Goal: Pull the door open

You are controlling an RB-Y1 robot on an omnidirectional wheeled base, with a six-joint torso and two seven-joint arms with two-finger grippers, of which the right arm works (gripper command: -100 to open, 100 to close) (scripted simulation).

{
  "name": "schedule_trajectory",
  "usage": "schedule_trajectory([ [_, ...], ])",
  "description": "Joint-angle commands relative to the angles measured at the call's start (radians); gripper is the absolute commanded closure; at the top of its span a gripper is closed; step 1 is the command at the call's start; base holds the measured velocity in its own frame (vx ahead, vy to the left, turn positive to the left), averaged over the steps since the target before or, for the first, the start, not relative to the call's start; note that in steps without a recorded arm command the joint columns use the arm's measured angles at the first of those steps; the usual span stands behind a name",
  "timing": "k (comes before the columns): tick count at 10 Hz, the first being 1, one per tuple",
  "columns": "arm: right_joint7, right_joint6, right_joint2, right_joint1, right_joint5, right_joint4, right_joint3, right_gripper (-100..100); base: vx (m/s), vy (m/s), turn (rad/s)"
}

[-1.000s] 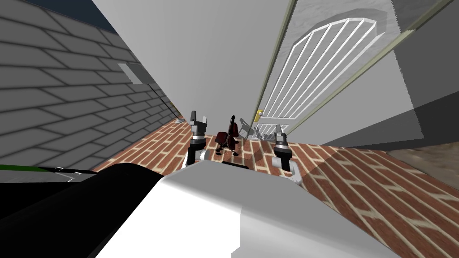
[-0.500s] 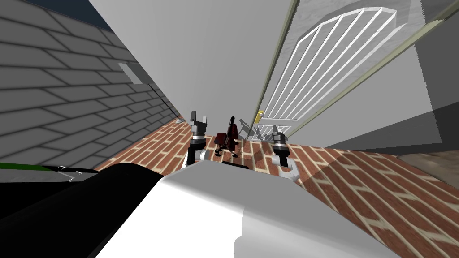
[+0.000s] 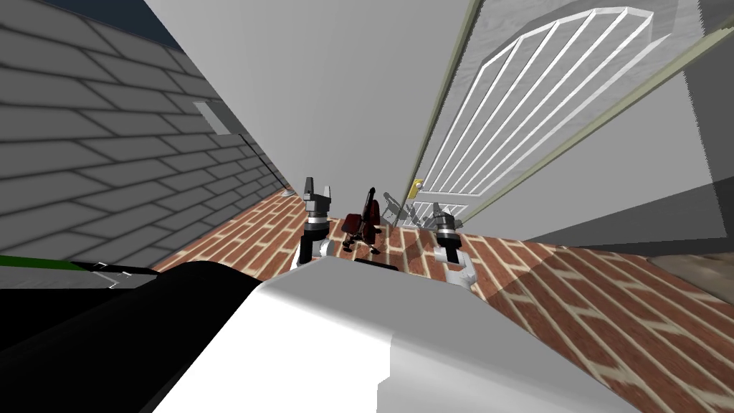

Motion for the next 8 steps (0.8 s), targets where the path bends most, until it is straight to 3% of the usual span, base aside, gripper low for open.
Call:
schedule_trajectory([
  [1,0.034,0.005,-0.003,-0.026,0.015,0.048,-0.01,-100,0.053,-0.022,0.029],
  [2,0.061,0.007,-0.007,-0.047,0.027,0.077,-0.019,-100,0.073,-0.028,0.046],
  [3,0.061,0.007,-0.007,-0.047,0.027,0.086,-0.019,-100,0.055,-0.023,0.02],
  [8,0.189,0.017,-0.027,-0.147,0.085,0.258,-0.064,-100,0.082,-0.034,0.042],
])
